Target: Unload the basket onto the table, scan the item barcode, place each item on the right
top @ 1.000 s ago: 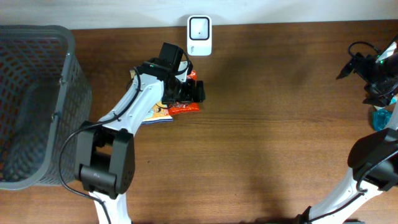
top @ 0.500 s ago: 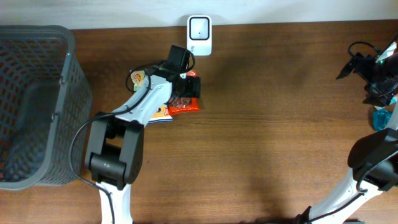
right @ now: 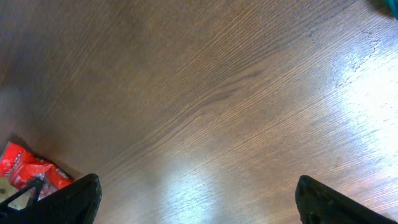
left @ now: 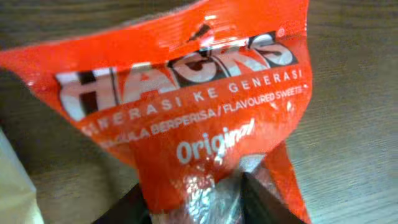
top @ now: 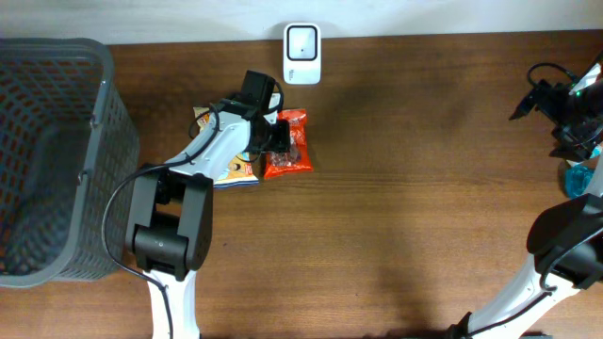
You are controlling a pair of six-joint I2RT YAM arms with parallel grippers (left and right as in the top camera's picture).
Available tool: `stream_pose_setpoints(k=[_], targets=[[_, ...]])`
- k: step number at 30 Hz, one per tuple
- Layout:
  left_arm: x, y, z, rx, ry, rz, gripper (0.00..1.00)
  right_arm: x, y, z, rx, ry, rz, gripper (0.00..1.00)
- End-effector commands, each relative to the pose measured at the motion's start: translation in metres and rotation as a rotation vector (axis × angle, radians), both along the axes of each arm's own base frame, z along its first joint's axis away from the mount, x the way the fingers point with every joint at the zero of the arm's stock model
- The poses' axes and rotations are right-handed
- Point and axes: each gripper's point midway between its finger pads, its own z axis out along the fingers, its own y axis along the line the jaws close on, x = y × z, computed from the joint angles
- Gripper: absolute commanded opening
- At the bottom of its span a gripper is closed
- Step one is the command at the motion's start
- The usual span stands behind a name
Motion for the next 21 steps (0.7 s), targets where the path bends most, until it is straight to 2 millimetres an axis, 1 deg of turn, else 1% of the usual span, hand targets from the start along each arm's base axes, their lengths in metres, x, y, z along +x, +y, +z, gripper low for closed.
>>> stream_pose_setpoints(k=[1,3,5,6,7,9,11,13,16,18,19,20,21], targets=[[0.002,-0.004,0.024,-0.020,-0.019,-0.018,0.20,-0.001,-0.002,-0.001,-0.011,0.006,0.000,0.98],[0.004,-0.005,0.047,-0.020,-0.070,-0.054,0.11,-0.001,-0.002,-0.001,-0.011,0.006,0.000,0.98],[0.005,0.001,0.065,0.005,-0.106,-0.040,0.06,-0.001,-0.002,-0.001,-0.011,0.006,0.001,0.98],[0.006,0.007,0.071,0.033,-0.125,-0.026,0.06,-0.001,-0.002,-0.001,-0.011,0.006,0.001,0.98],[0.009,0.021,0.081,0.111,-0.163,0.007,0.04,-0.001,-0.002,-0.001,-0.011,0.006,0.001,0.98],[0.011,0.037,0.091,0.222,-0.208,0.046,0.00,-0.001,-0.002,-0.001,-0.011,0.006,0.001,0.98],[0.012,0.054,0.102,0.373,-0.259,0.090,0.00,-0.001,-0.002,-0.001,-0.011,0.006,0.000,0.98],[0.012,0.077,0.119,0.631,-0.344,0.155,0.00,-0.001,-0.002,-0.001,-0.011,0.006,0.000,0.98],[0.009,0.076,0.133,0.794,-0.420,0.177,0.00,-0.001,-0.002,-0.001,-0.011,0.006,0.001,0.98],[0.007,0.076,0.142,0.890,-0.473,0.225,0.00,-0.001,-0.002,-0.001,-0.011,0.006,0.001,0.98],[0.006,0.074,0.144,0.932,-0.492,0.228,0.00,-0.001,-0.002,-0.001,-0.011,0.006,0.001,0.98],[0.005,0.071,0.143,0.948,-0.497,0.221,0.00,-0.001,-0.002,-0.001,-0.011,0.006,0.001,0.98],[0.003,0.059,0.131,0.956,-0.487,0.185,0.00,-0.001,-0.002,-0.001,-0.011,0.006,0.000,0.98]])
